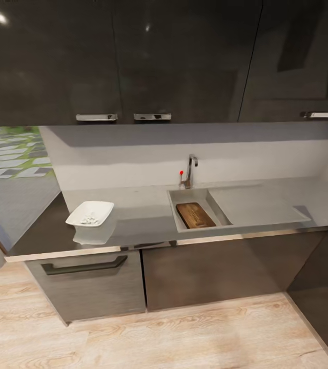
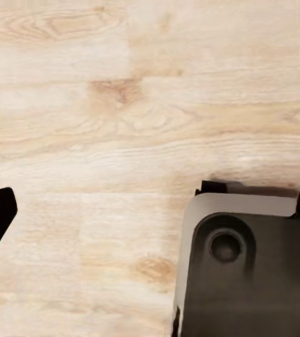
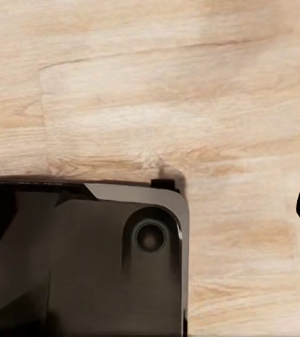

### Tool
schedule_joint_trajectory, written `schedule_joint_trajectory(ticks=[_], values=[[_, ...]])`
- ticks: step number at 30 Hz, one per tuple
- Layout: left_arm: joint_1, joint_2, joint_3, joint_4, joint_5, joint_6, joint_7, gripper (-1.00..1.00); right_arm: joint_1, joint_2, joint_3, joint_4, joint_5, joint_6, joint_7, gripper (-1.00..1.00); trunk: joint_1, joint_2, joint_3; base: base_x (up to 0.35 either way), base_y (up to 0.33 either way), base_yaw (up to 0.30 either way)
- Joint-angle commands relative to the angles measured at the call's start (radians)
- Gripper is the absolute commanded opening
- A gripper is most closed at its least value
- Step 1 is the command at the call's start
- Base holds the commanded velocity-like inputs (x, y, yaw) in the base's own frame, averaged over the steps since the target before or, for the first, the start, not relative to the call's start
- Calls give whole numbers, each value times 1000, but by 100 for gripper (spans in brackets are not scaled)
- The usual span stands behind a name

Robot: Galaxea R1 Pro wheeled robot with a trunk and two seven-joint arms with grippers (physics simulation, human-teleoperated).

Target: In the kitchen, take the Vidalia onion out of the sink, dice it on the chopping board with the paring knife, put the diced onion into the bowl on the countertop, then place both the paring knife and the chopping board into the sink.

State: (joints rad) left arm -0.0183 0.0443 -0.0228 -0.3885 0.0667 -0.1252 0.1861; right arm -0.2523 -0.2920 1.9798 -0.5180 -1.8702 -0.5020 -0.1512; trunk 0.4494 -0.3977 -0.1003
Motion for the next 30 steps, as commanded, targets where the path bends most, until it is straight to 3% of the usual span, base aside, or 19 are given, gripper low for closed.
schedule_joint_trajectory(ticks=[1, 5, 11, 18, 22, 30], values=[[-6, 2, -3, 5, 7, 19, 2, 100, -2, 0, 8, -3, -3, -5, -7, 100, 1, -2, -1, 0, 0, -117], [-13, 12, -2, 55, 8, 51, 3, 100, -2, 0, 7, -2, -16, -3, -8, 100, 1, -2, 5, 0, 0, -125], [-14, 26, -4, 191, 8, 55, 2, 100, -2, 6, 7, -2, -83, -2, -9, 100, 1, -2, 15, 0, 0, -131], [-14, 28, -8, 243, 13, 52, -5, 100, -2, 11, 7, -2, -90, 0, -11, 100, 1, -2, 26, 0, 0, -78], [-14, 19, -8, 270, 32, 51, -4, 100, -2, 13, 6, -2, -90, 0, -11, 100, 1, -2, 32, 0, 0, -8], [-14, 6, -11, 312, 37, 46, -4, 100, -2, 14, 6, -2, -90, 0, -11, 100, 1, -2, 45, 0, 0, -1]])
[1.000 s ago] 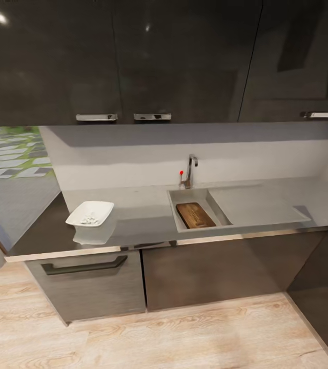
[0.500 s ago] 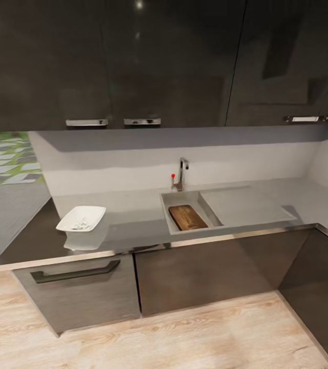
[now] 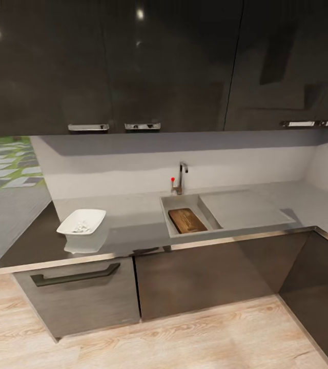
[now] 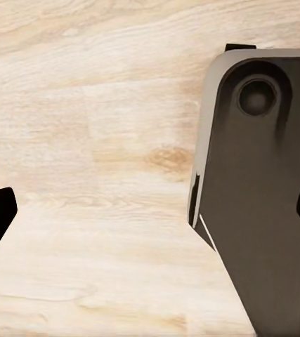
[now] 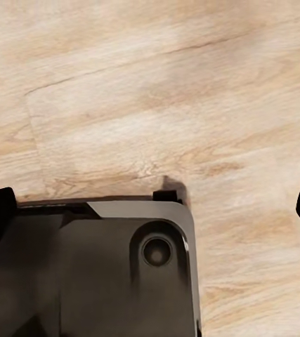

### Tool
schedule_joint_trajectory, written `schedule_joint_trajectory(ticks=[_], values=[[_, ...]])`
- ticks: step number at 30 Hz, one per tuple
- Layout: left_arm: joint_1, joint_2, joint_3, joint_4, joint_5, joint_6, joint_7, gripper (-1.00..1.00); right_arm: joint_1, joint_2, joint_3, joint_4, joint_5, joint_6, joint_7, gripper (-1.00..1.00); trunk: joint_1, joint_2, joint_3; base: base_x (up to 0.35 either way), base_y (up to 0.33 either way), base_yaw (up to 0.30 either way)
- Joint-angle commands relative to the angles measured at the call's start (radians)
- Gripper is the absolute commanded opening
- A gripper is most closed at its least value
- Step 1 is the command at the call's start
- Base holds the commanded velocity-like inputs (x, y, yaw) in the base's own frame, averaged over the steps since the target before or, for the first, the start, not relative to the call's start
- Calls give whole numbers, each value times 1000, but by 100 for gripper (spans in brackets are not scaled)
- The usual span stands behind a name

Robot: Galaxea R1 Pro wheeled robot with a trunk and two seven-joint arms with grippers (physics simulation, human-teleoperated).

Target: In the kitchen, take the Vidalia onion out of the sink, dice it on the chopping board with the paring knife, put the diced onion into the bowl on the countertop, then place both the paring knife and the chopping board into the sink.

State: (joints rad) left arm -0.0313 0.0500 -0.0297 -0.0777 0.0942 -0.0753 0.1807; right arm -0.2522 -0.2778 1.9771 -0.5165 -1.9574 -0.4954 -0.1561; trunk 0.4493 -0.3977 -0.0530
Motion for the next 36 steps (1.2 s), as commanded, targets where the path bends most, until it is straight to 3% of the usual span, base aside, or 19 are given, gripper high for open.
schedule_joint_trajectory(ticks=[1, 10, 25, 36], values=[[-1, 0, -4, 11, 9, -4, 0, 100, -2, 0, 8, -4, -3, -6, -7, 100, 1, -2, -1, 0, 0, 0], [-1, -1, -5, 109, 8, -4, -2, 100, -2, 0, 8, -4, -3, -6, -7, 100, 1, -2, 14, 0, 0, 0], [-1, -2, -6, 116, 9, -4, -3, 100, -2, 1, 9, -4, -3, -10, -16, 100, 1, -2, 38, 0, 0, 0], [-1, -2, -6, 116, 9, -4, -3, 100, -2, 9, 6, -4, -2, -15, -16, 100, 1, -2, 39, 0, 0, 0]])
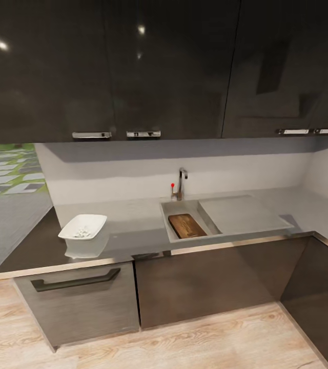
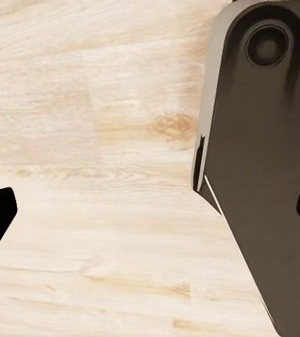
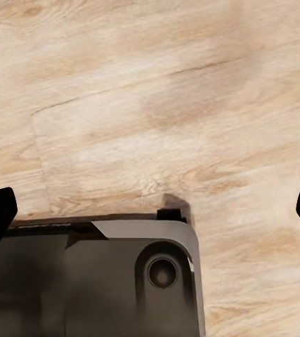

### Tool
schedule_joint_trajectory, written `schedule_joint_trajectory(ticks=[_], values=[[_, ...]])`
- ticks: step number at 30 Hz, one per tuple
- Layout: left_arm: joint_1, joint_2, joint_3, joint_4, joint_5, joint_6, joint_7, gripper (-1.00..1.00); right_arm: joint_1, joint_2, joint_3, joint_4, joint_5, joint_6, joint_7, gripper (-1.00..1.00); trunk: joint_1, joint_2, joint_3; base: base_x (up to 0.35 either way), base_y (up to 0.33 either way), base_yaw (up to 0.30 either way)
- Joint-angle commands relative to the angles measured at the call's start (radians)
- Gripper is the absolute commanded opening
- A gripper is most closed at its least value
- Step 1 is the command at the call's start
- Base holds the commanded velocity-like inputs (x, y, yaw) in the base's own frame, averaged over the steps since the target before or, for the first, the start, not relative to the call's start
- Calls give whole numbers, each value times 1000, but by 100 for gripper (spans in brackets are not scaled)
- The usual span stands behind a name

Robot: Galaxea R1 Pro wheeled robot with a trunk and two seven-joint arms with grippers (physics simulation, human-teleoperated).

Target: In the kitchen, take the Vidalia onion out of the sink, dice it on the chopping board with the paring knife, put the diced onion into the bowl on the countertop, then place both the paring knife and the chopping board into the sink.

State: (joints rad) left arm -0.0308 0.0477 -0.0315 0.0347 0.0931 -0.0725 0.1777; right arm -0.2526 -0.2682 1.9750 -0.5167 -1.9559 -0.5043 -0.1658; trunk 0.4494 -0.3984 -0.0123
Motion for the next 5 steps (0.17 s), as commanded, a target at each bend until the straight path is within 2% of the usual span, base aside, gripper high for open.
schedule_joint_trajectory(ticks=[1, 5], values=[[-1, 0, -4, 4, 10, -7, 0, 100, -2, 0, 8, -3, -3, -6, -6, 100, 1, -2, -1, 0, 0, 0], [-1, 0, -4, 4, 10, -7, 0, 100, -2, 0, 8, -3, -3, -6, -6, 100, 1, -2, -1, 0, 0, 0]])
